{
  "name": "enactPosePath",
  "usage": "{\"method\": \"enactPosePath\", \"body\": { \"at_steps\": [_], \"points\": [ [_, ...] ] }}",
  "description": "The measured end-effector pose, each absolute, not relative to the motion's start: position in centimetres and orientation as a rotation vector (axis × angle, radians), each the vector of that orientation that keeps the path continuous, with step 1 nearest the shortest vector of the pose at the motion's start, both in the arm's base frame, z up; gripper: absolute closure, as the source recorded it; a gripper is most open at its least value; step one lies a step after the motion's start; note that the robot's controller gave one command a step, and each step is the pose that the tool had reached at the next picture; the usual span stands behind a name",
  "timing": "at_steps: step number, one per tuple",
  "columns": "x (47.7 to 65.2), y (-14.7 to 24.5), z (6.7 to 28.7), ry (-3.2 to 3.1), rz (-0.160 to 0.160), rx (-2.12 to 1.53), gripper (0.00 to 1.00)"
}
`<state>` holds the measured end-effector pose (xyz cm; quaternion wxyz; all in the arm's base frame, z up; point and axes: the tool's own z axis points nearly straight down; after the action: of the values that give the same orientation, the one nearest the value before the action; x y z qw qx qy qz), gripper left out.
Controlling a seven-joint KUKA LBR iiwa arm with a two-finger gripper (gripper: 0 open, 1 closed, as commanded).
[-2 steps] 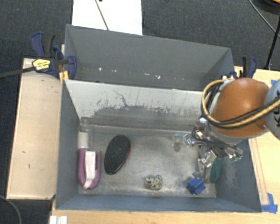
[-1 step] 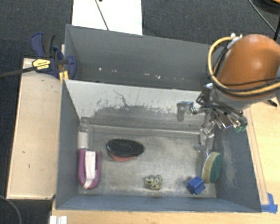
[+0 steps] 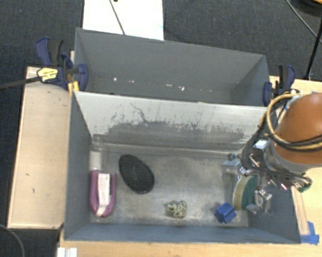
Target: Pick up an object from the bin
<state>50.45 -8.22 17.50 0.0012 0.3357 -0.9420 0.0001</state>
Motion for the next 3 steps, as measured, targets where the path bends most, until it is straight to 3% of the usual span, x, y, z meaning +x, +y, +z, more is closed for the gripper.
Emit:
{"method": "enactPosePath", "body": {
  "at_steps": [1, 2, 3],
  "points": [
    [50.7, -13.4, 9.0, -2.98, -0.003, 0.981, 0.0],
    [48.0, -10.9, 7.0, -2.663, -0.004, 1.67, 0.0],
    [48.3, -11.0, 7.2, -2.67, 0.009, 1.677, 1.0]
  ]
}}
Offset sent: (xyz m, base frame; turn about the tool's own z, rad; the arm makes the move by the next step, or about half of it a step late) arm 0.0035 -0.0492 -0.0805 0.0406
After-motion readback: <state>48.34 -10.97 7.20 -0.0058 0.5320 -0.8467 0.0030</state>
